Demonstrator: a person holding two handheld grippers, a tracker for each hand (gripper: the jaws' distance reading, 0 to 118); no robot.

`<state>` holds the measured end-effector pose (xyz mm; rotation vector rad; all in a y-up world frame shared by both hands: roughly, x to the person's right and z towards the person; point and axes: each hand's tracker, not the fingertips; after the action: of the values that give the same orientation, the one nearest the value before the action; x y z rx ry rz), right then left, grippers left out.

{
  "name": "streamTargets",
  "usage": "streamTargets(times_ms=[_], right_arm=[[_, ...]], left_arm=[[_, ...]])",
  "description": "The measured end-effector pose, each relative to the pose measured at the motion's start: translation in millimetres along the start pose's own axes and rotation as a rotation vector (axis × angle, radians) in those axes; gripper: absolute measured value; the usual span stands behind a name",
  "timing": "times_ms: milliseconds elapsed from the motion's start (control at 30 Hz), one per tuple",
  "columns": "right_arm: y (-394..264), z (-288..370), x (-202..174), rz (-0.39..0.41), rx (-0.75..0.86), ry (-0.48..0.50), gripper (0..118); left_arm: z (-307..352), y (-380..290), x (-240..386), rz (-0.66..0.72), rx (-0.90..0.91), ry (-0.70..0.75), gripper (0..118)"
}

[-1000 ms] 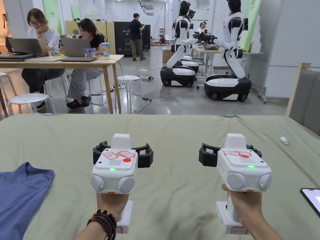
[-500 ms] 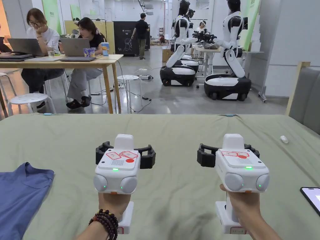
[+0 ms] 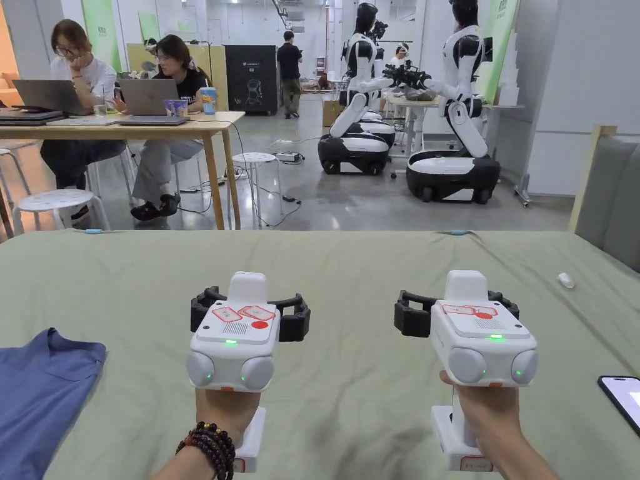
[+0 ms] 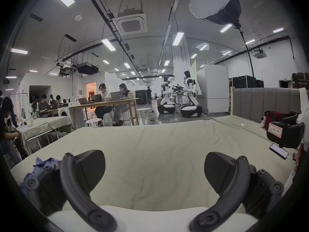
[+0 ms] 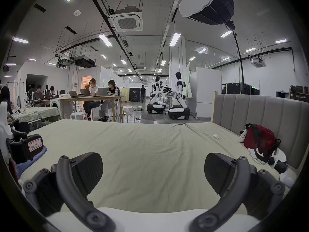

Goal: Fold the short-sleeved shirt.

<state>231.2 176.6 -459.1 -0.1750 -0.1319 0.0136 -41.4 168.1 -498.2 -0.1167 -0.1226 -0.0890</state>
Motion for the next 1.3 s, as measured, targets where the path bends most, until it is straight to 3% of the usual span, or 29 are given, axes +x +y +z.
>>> streamTargets(times_ms=[67, 100, 133, 233, 267, 567, 800, 967, 1300], right_arm=[[0, 0, 0, -0.001, -0.001, -0.004, 118], [0, 0, 1, -0.002, -0.003, -0.003, 116], [-1, 1, 1, -0.004, -0.001, -0.002, 106], [-2, 2, 1, 0.006, 0.005, -0.004, 24], [-2, 1, 1, 0.012, 0.0, -0.007, 0], [-5, 1, 2, 0.022, -0.011, -0.013, 0], [3, 0, -25, 0.054, -0.009, 0.023, 0], [12, -7, -78, 0.052, 0.005, 0.111, 0], [11, -7, -241, 0.116, 0.029, 0.38, 0]], left_arm=[[1, 0, 1, 0.002, -0.002, -0.014, 112], [1, 0, 1, 0.001, -0.002, -0.016, 104], [2, 0, 1, -0.003, 0.003, -0.013, 88], [3, 1, 2, -0.024, 0.008, -0.003, 6], [2, 2, 2, -0.028, -0.004, -0.003, 0], [3, -1, 1, -0.033, -0.016, -0.011, 0], [3, 1, -17, 0.017, -0.025, 0.023, 0], [21, -4, -64, -0.039, 0.008, 0.092, 0], [73, -17, -200, -0.026, -0.029, 0.337, 0]])
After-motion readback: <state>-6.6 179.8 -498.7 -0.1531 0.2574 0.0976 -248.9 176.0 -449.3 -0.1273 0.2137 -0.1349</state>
